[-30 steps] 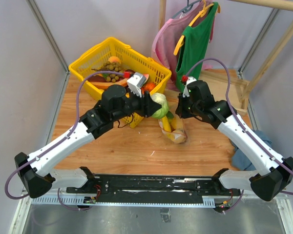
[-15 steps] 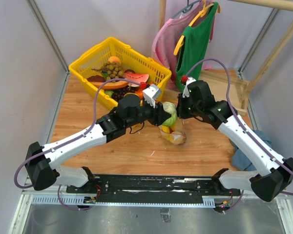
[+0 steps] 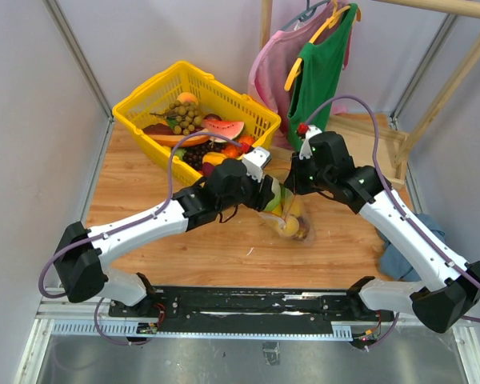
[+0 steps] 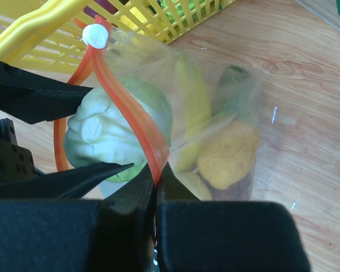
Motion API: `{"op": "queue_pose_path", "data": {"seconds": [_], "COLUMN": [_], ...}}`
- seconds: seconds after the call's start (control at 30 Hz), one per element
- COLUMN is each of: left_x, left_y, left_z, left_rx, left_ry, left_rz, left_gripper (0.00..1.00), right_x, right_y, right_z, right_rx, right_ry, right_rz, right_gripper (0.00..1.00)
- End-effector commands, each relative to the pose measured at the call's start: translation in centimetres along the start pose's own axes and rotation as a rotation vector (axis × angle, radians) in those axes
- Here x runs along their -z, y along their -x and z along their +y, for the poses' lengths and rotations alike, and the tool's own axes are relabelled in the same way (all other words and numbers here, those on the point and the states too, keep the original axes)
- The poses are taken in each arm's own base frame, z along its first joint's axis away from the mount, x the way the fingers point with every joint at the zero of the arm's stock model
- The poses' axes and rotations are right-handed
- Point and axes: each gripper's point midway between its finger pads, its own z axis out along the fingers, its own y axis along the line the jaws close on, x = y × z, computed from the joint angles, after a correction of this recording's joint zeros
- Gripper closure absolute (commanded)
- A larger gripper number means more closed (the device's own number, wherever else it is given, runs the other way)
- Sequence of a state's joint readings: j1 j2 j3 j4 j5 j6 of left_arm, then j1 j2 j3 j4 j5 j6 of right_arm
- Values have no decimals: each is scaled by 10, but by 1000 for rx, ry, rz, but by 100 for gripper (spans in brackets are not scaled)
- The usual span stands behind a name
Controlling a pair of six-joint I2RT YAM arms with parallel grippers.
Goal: Place the food in the zip-top bag and seal the zipper
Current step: Place the fake vegetable in the zipper food storage bag.
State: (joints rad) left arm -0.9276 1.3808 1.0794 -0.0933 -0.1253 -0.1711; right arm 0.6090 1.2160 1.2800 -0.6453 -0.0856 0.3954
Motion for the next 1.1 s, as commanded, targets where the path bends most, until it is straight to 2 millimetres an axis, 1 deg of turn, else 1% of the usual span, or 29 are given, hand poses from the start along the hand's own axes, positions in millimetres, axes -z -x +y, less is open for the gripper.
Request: {"op": "queue_pose_path", "data": {"seconds": [0.0,0.1,0.2,0.3,0.43,0.57,0.67,0.73,0.87,0.93,1.03,1.07], "left_x": [2,7,10,10,9,12,14,14,9,13,26,30], "left_y": [28,39,44,43,40,44,48,50,44,52,71,75], "left_z": [-12,-17,-20,-20,-18,-13,-13,-16,-19,-19,-16,-13], "left_rx": [-5,6,19,25,24,30,38,40,46,65,86,90], "left_ry": [-21,-42,-54,-54,-40,-10,-5,-11,-14,-7,11,25], "left_rz": [-52,-73,-83,-75,-55,-56,-46,-27,31,18,-27,-30], "left_gripper": [38,26,19,15,11,5,1,1,1,1,1,1], "right_x": [5,4,3,2,0,-3,-3,-4,-4,-4,-4,-4], "right_y": [12,11,11,11,13,12,12,11,11,11,11,11], "right_z": [10,6,2,1,2,2,1,1,1,1,-1,-1], "right_rx": [16,14,14,16,18,18,19,20,19,20,17,16], "right_ry": [37,15,-6,-11,-8,-10,-12,-14,-15,-16,-23,-24], "right_rz": [-50,-54,-56,-54,-50,-44,-42,-40,-40,-41,-42,-42], "right_gripper": [99,99,99,99,99,100,99,99,100,99,99,99]}}
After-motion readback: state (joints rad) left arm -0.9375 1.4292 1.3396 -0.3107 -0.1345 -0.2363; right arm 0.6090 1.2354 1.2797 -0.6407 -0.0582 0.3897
